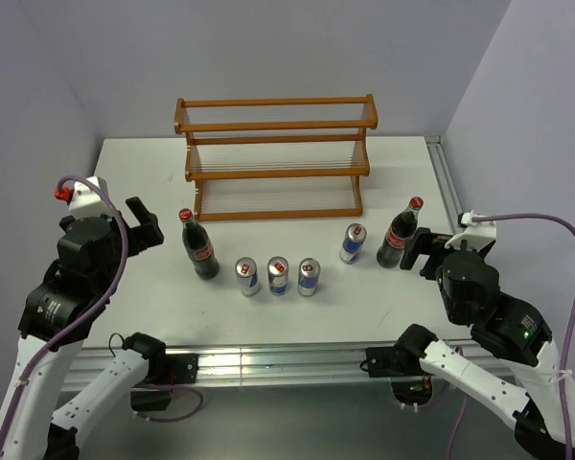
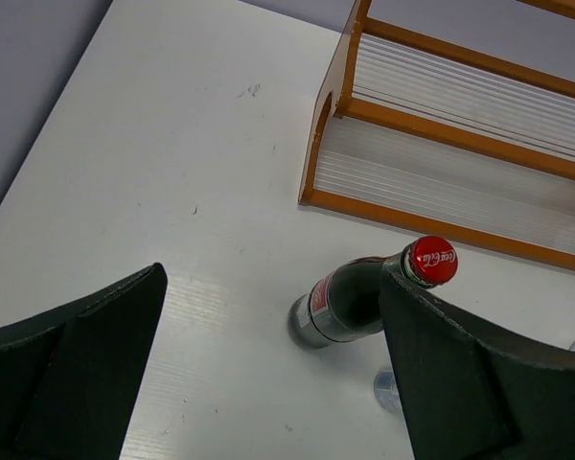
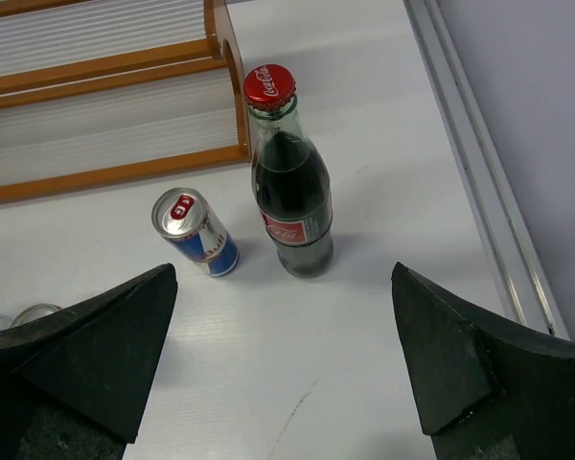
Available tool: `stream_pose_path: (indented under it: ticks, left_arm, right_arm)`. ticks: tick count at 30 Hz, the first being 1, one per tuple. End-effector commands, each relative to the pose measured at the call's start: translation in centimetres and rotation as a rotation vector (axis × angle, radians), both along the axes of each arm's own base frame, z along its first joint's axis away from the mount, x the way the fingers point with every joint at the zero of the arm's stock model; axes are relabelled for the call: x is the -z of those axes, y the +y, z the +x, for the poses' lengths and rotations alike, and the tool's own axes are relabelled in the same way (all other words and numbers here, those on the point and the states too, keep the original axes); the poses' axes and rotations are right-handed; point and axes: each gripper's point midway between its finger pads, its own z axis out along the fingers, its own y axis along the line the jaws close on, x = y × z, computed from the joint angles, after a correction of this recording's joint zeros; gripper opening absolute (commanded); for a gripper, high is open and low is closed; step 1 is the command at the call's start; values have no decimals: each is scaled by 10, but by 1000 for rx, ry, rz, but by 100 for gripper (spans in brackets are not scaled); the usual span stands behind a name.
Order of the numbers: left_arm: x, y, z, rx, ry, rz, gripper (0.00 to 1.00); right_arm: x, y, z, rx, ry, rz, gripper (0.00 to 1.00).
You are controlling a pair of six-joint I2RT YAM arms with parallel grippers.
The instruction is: Place and organize the beverage onto the shelf
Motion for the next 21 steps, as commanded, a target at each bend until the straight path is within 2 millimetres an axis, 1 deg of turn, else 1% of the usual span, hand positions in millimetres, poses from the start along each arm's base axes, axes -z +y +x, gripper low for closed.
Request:
stream_pose_path:
  ticks: [1,3,6,9,11,12,13,14,15,17,19,20,21]
  left_arm:
    - [-17,-3,5,7,-40,-10,100]
    - [-18,-2,5,1,-38,-9,99]
    - [-19,-2,9,-6,-37,-11,100]
    - [-21,-7,13,7,-21,-12,99]
    - [-22,-9,14,13,-17,-14,99]
    - [-23,-9,14,13,-16,-13,99]
    - [-23,-9,15,14,-14,-15,99]
    - [-24,-10,15,19,-18,-20,100]
    - [-24,-11,15,22,-17,-19,99]
    - [-25,-14,15,40,-22,-26,99]
    - [-25,-17,16,52,-16,-27,99]
    - [-25,-18,15,60,-12,-27,99]
    - [-25,-18,16,63,-7,-21,99]
  right_arm:
    - [-7,0,4,23,-39,30,100]
    - [-8,2,6,22,-42,34,100]
    - [-9,14,12,-17,-55,52,100]
    - [-13,18,25,27,-103,76,100]
    - [-12,21,32,34,-110,65,99]
    - [-9,25,36,32,-99,50,99]
    - [-11,29,41,29,-108,46,99]
    - [-7,36,47,4,-83,15,99]
    - [-10,42,53,-15,-93,17,99]
    - [-6,49,62,-25,-73,-1,99]
    - [-7,44,71,-8,-71,-5,99]
    - [-5,40,75,15,-57,-11,99]
    - [-5,30,81,54,-57,-11,99]
